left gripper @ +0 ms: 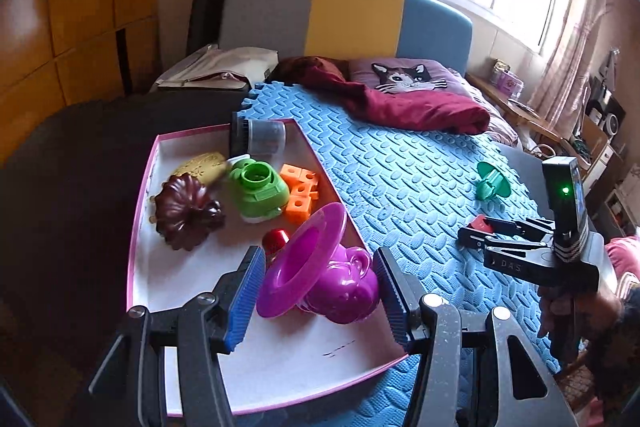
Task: Organize rigid objects
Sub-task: 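Carry the magenta toy with the left gripper into the tray and release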
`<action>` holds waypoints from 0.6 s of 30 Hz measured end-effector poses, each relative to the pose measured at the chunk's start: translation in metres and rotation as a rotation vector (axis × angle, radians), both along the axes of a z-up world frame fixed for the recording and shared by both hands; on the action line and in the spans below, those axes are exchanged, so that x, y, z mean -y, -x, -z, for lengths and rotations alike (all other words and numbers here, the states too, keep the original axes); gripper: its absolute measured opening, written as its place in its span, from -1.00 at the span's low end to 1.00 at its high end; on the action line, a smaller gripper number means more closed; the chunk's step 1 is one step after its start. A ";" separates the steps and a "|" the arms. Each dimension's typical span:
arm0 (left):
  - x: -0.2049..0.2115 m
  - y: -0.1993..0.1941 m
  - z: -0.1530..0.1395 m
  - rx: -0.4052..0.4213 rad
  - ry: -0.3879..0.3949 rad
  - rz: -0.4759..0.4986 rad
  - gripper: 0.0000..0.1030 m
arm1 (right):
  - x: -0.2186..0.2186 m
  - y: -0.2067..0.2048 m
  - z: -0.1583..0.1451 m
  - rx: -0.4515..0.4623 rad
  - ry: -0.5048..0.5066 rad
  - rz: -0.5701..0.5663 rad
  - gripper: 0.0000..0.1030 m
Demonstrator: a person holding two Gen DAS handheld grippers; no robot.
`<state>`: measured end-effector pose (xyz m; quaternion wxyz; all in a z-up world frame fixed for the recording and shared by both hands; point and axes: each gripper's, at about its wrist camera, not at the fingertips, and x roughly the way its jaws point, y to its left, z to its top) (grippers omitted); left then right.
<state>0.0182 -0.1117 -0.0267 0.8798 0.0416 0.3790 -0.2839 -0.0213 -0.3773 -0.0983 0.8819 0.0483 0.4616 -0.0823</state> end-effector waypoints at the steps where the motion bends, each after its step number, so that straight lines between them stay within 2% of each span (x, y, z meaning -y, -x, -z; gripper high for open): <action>1: -0.001 0.000 0.000 0.002 -0.003 -0.002 0.10 | -0.001 0.000 0.000 0.006 0.009 0.004 -0.07; 7: -0.007 -0.002 0.001 -0.001 0.004 -0.013 0.10 | -0.011 -0.002 0.002 0.045 0.088 0.025 -0.10; 14: -0.016 -0.006 0.005 -0.009 0.001 -0.037 0.10 | -0.004 -0.002 0.003 0.050 0.040 0.030 -0.10; 18: -0.022 -0.009 0.007 -0.013 -0.004 -0.051 0.10 | -0.004 -0.002 0.003 0.049 0.047 0.033 -0.10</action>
